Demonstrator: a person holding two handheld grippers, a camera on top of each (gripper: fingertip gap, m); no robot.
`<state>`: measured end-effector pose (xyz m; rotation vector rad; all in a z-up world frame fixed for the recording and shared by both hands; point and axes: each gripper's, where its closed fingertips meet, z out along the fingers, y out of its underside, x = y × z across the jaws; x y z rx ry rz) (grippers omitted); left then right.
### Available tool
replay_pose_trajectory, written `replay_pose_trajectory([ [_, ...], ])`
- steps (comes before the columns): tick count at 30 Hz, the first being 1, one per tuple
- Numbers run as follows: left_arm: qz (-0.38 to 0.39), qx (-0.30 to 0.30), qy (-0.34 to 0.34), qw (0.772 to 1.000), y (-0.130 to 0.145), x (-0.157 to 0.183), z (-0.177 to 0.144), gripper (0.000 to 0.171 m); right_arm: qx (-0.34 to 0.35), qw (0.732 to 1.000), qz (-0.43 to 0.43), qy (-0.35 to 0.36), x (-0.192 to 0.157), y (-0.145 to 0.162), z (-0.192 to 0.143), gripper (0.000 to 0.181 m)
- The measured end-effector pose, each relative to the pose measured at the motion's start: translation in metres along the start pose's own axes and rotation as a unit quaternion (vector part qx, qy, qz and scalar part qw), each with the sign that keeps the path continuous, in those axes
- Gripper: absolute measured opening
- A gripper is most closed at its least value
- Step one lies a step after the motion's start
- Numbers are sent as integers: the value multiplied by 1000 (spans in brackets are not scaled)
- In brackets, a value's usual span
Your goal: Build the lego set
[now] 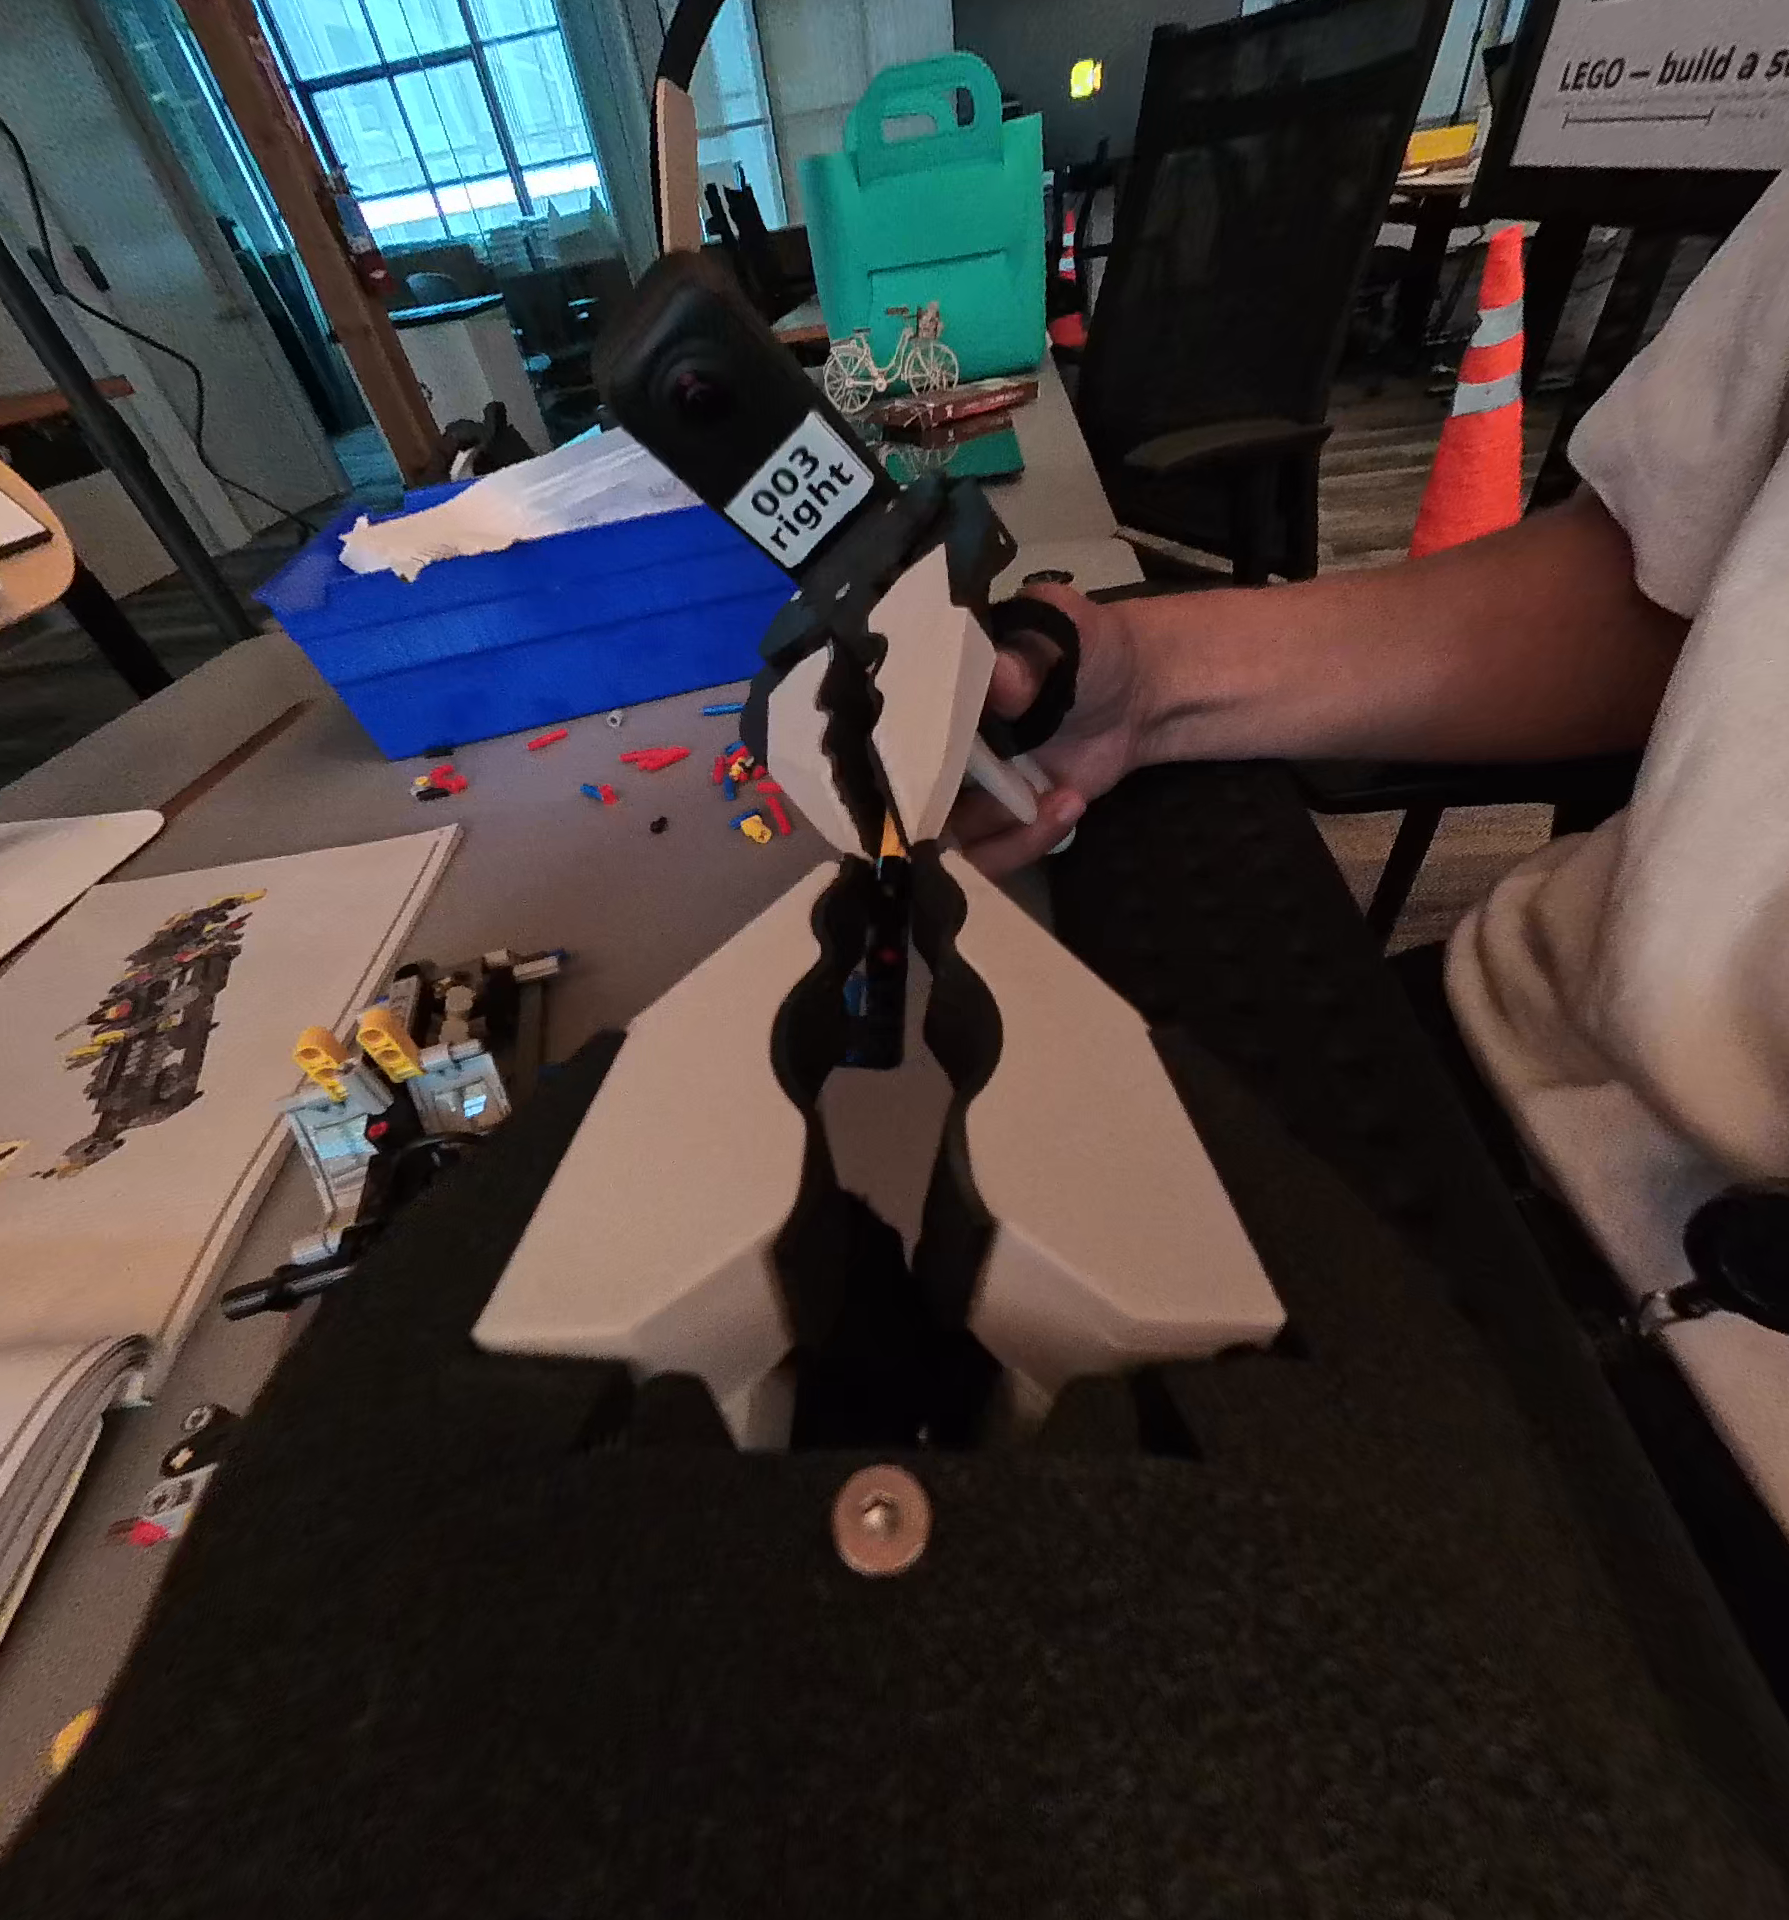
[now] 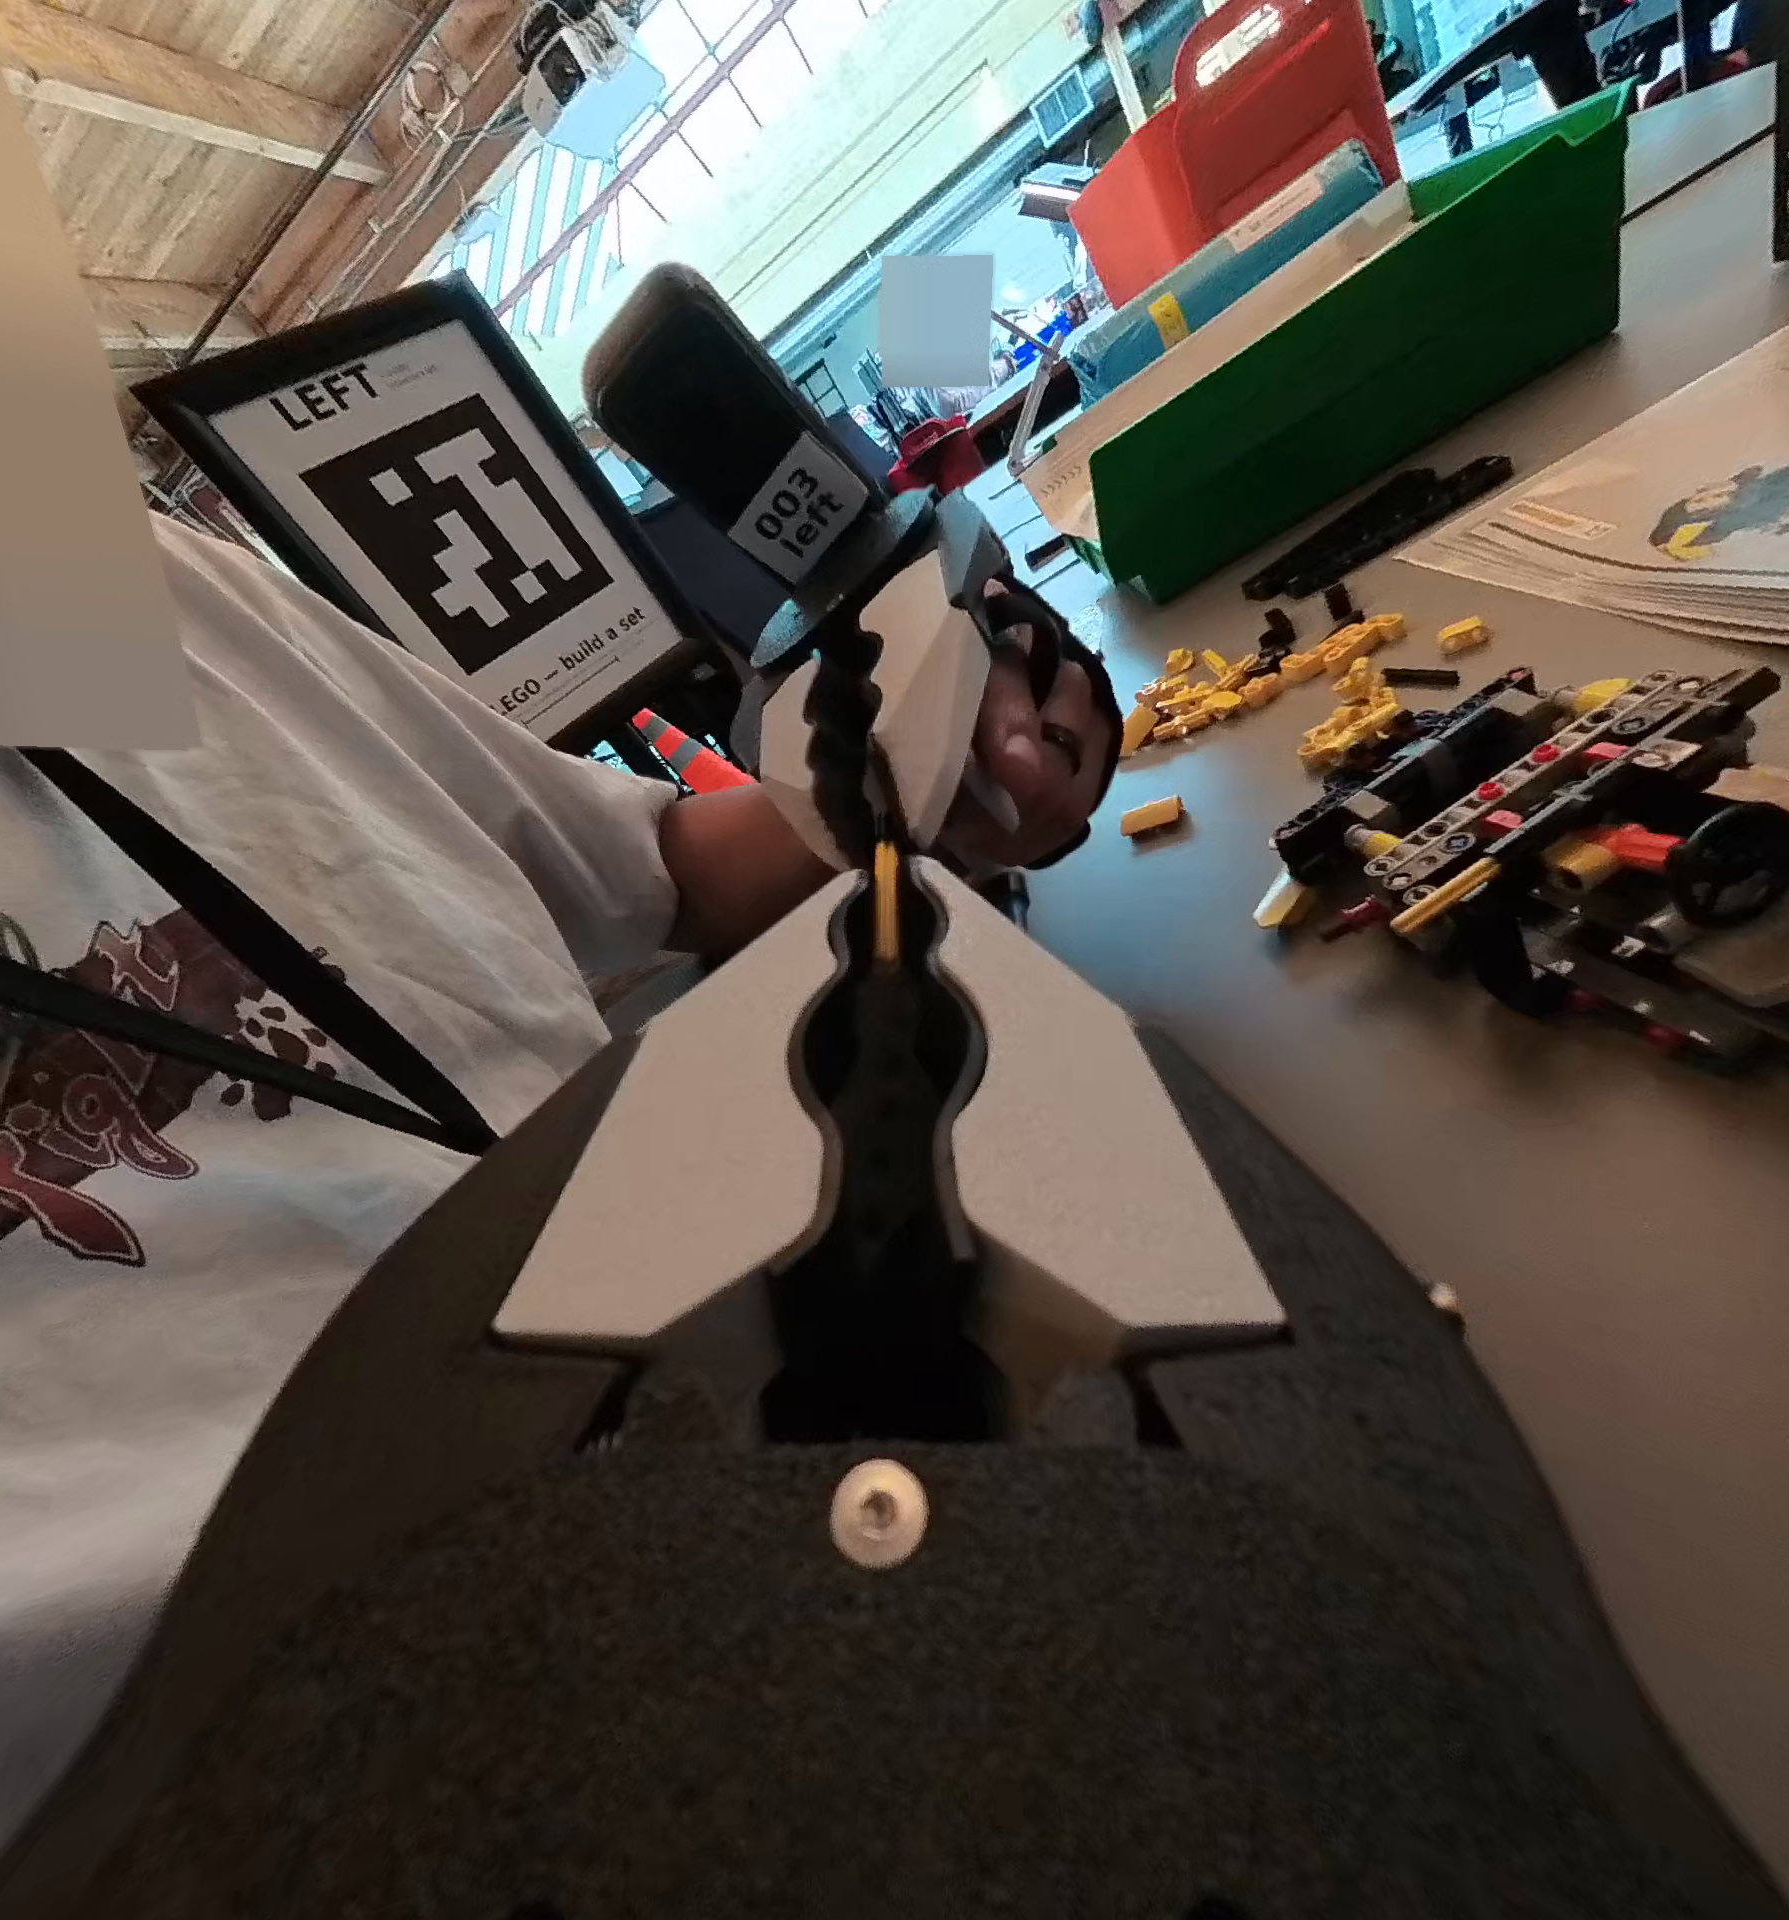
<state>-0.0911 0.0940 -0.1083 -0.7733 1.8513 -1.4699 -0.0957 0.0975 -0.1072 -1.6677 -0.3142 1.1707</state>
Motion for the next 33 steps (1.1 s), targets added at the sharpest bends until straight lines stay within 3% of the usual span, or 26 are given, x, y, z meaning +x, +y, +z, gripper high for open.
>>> replay_pose_trajectory([
  [33,5,2,17,1000,2,6,-1,5,-2,1000,17,-24,-5,2,-1,3],
])
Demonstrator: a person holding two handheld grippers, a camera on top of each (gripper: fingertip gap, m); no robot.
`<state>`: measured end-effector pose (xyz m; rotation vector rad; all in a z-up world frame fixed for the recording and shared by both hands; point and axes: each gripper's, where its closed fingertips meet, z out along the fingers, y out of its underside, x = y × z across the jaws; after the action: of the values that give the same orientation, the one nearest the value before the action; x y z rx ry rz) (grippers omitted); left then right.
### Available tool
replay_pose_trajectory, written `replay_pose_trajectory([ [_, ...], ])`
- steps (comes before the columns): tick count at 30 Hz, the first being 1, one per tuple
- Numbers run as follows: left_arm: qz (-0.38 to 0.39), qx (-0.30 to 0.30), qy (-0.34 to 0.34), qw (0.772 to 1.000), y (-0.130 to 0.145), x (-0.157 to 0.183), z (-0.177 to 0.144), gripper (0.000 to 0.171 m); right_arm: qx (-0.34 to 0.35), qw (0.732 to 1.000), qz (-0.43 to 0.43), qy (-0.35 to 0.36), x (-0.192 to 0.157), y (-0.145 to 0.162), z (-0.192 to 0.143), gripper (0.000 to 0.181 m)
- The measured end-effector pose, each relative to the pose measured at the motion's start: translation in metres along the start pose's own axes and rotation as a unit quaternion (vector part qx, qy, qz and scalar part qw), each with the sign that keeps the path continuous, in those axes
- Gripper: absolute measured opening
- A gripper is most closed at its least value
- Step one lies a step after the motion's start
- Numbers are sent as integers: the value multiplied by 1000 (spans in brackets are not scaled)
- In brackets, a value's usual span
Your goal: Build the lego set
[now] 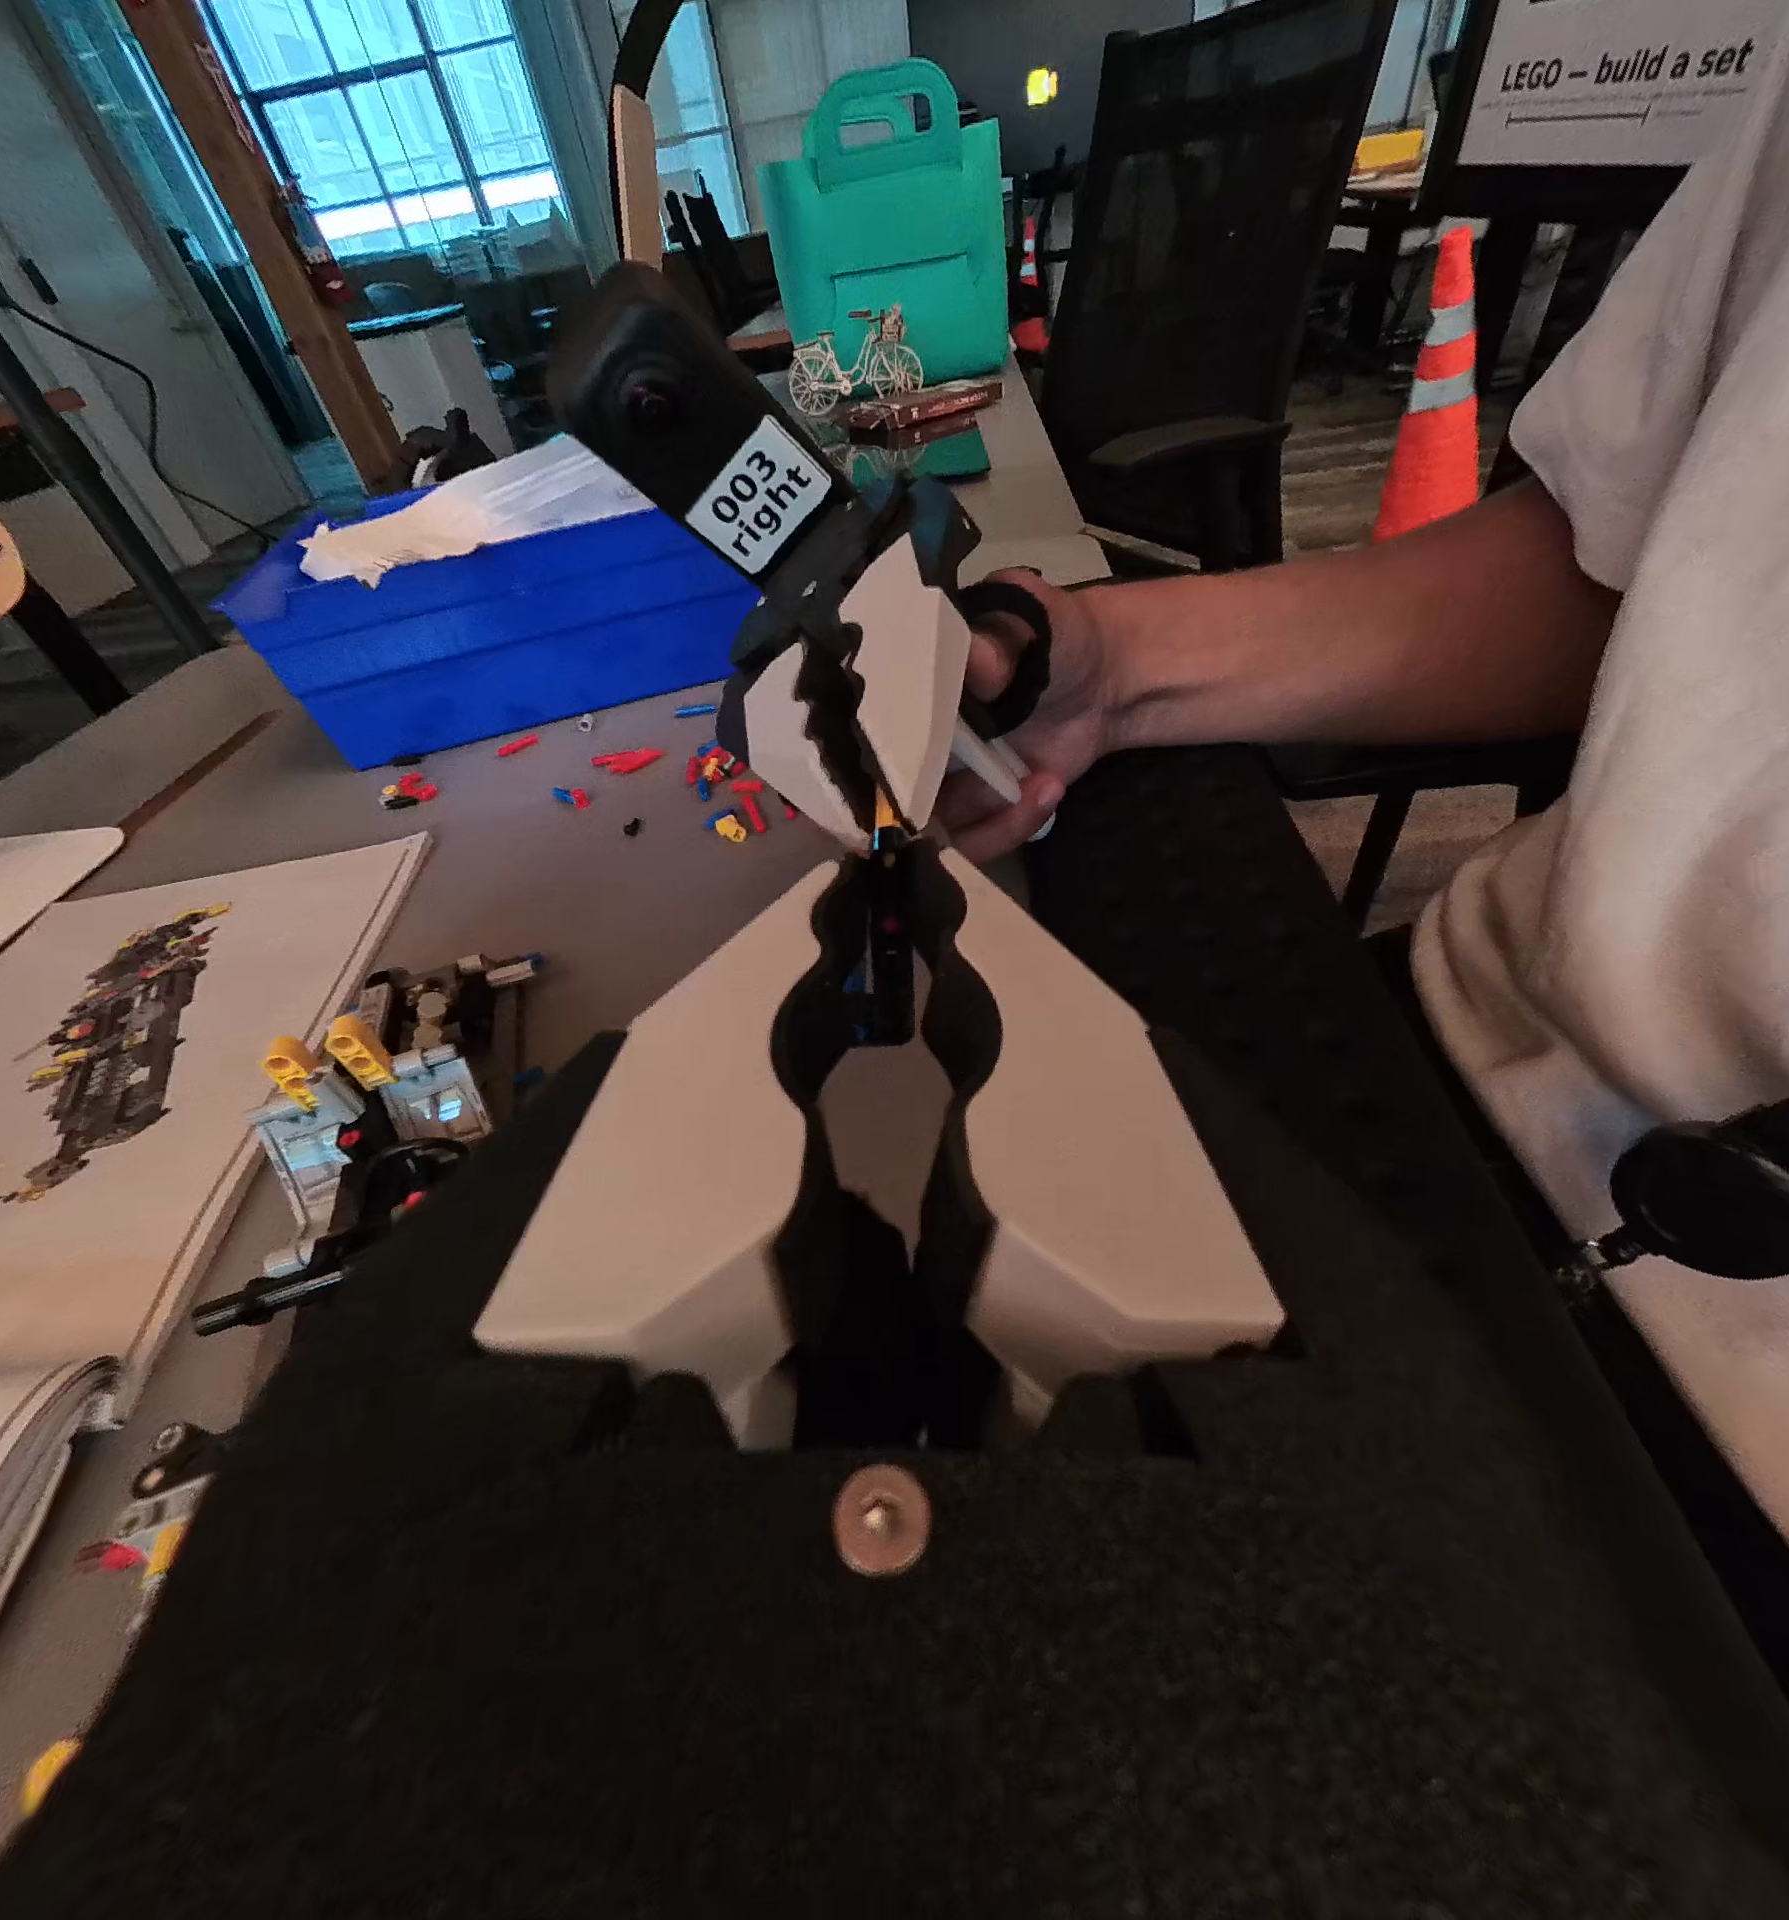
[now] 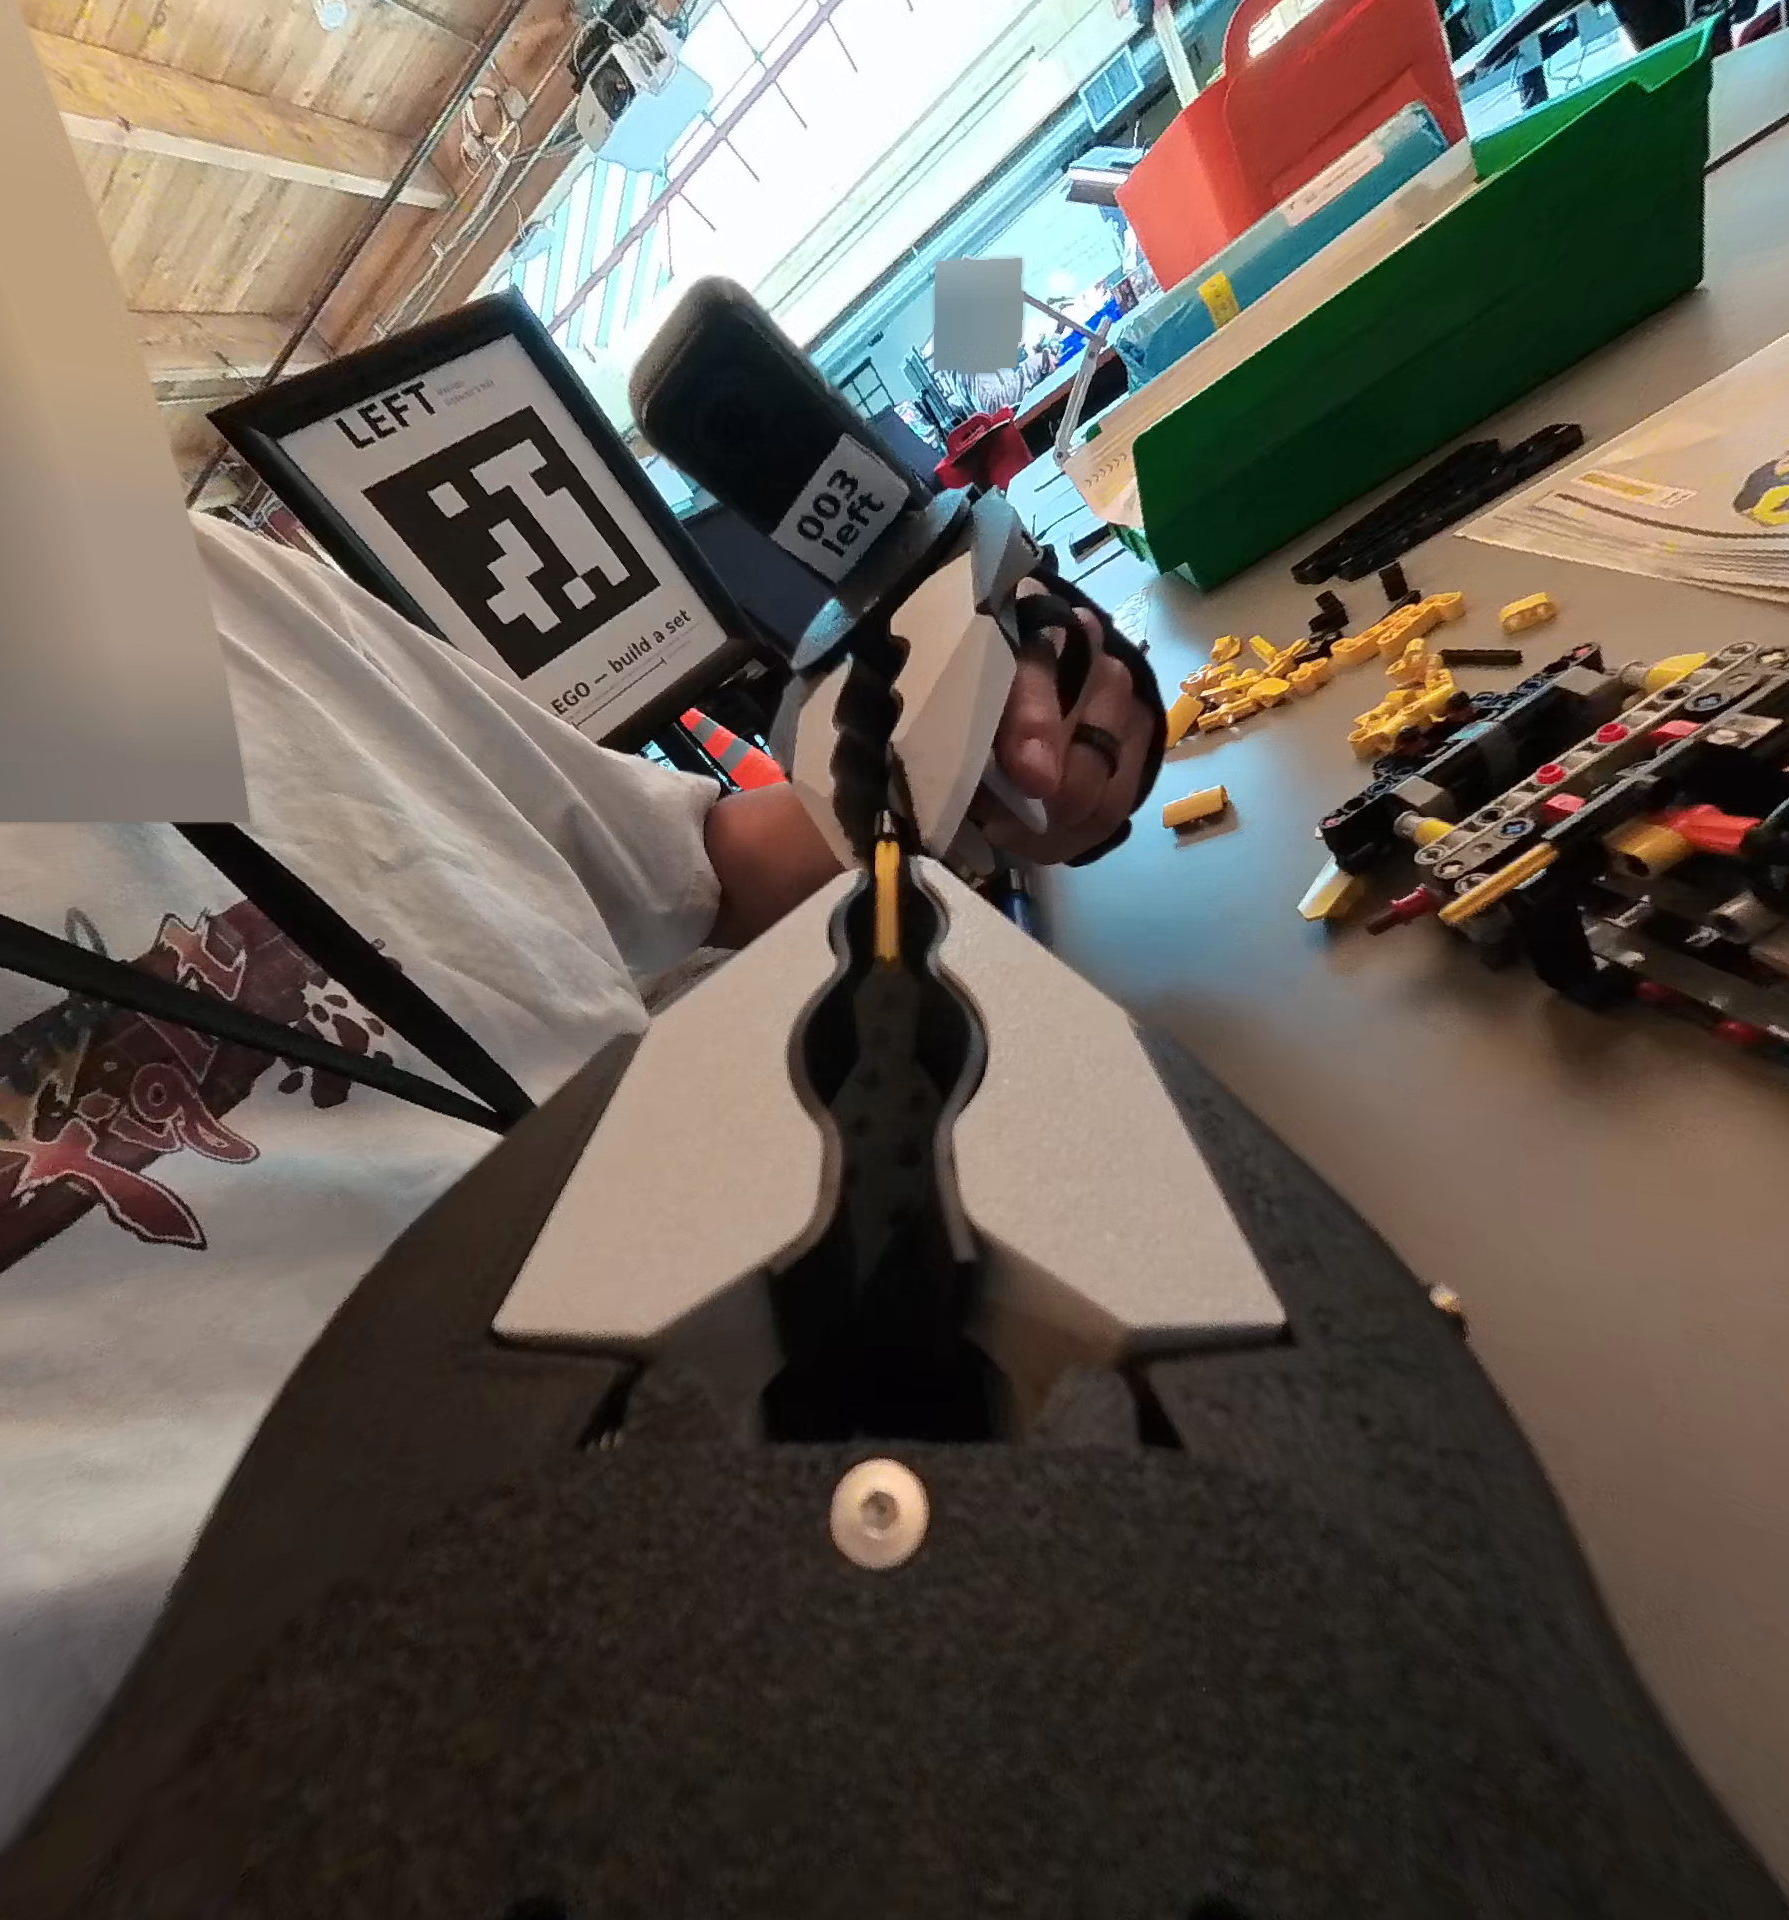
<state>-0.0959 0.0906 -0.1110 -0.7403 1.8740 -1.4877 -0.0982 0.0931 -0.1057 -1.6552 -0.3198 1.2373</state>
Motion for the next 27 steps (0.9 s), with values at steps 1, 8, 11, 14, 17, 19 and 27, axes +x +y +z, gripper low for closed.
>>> replay_pose_trajectory([
  [1,4,-2,2,1000,1,1,0,5,-2,1000,-4,1,0,1,0,3],
  [8,36,-31,-9,999,9,2,2,5,-18,1000,-3,10,3,6,0,3],
  [11,51,-48,-6,997,15,4,3,5,-33,999,-1,14,5,11,0,3],
  [14,61,-56,-3,997,17,6,4,5,-41,999,-4,14,5,14,1,3],
  [17,66,-66,-5,996,20,6,4,5,-46,999,-8,20,7,15,1,2],
  [19,68,-68,-4,995,20,7,6,5,-50,999,-7,21,7,17,2,3],
  [27,42,-52,-31,997,15,-8,1,5,21,999,17,32,15,-5,-8,4],
])
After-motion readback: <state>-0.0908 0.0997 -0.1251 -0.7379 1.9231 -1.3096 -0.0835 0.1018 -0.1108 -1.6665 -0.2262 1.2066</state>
